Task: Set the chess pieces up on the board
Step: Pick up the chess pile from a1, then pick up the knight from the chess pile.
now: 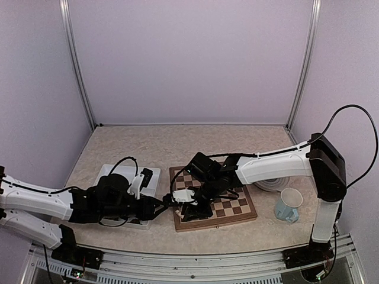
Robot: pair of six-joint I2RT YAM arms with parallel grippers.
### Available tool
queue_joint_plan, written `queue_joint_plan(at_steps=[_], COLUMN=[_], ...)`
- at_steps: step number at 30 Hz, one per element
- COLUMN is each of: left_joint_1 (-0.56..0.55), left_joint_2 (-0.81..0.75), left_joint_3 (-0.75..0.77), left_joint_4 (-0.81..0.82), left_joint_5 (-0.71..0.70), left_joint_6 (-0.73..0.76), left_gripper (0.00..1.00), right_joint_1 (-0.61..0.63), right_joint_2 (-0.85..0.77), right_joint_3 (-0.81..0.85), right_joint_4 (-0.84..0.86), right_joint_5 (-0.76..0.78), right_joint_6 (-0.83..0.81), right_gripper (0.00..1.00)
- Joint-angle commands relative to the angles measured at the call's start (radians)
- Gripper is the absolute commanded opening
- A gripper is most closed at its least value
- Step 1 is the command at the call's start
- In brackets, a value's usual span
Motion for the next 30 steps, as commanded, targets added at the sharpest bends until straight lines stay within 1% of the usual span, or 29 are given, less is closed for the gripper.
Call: queue_joint_plan(at_steps=[1, 3, 5, 7, 10, 15, 17, 23, 26, 30], left_joint_1=[0.003, 0.004, 0.006, 0.016, 0.039, 0.078, 0.087, 0.076, 0.060, 0.047], left_joint_2=[0.010, 0.017, 0.024, 0.037, 0.065, 0.116, 0.135, 0.237, 0.281, 0.338], left_joint_3=[-0.018, -0.020, -0.025, -0.030, -0.042, -0.098, -0.107, -0.102, -0.080, -0.051], left_joint_4=[0.059, 0.072, 0.089, 0.113, 0.175, 0.336, 0.384, 0.540, 0.573, 0.588], left_joint_5=[0.004, 0.005, 0.011, 0.027, 0.101, 0.192, 0.228, 0.356, 0.389, 0.416], left_joint_6=[-0.012, -0.019, -0.031, -0.055, -0.098, -0.207, -0.232, -0.253, -0.245, -0.234], left_gripper=[0.45, 0.45, 0.46, 0.47, 0.49, 0.57, 0.58, 0.57, 0.56, 0.53], right_joint_1=[0.007, 0.007, 0.007, 0.007, 0.007, 0.007, 0.007, 0.007, 0.007, 0.007], right_joint_2=[0.004, -0.002, -0.020, -0.045, -0.088, -0.108, -0.112, -0.110, -0.108, -0.109], right_joint_3=[0.002, -0.002, -0.005, -0.004, -0.001, 0.038, 0.043, 0.048, 0.052, 0.050], right_joint_4=[-0.007, -0.007, -0.011, -0.030, -0.055, -0.115, -0.119, -0.122, -0.124, -0.124], right_joint_5=[0.027, 0.024, 0.009, -0.025, -0.081, -0.154, -0.171, -0.186, -0.190, -0.187], right_joint_6=[0.006, 0.005, -0.003, -0.026, -0.058, -0.080, -0.077, -0.078, -0.077, -0.074], right_gripper=[0.22, 0.17, 0.14, 0.13, 0.12, 0.12, 0.11, 0.11, 0.11, 0.11])
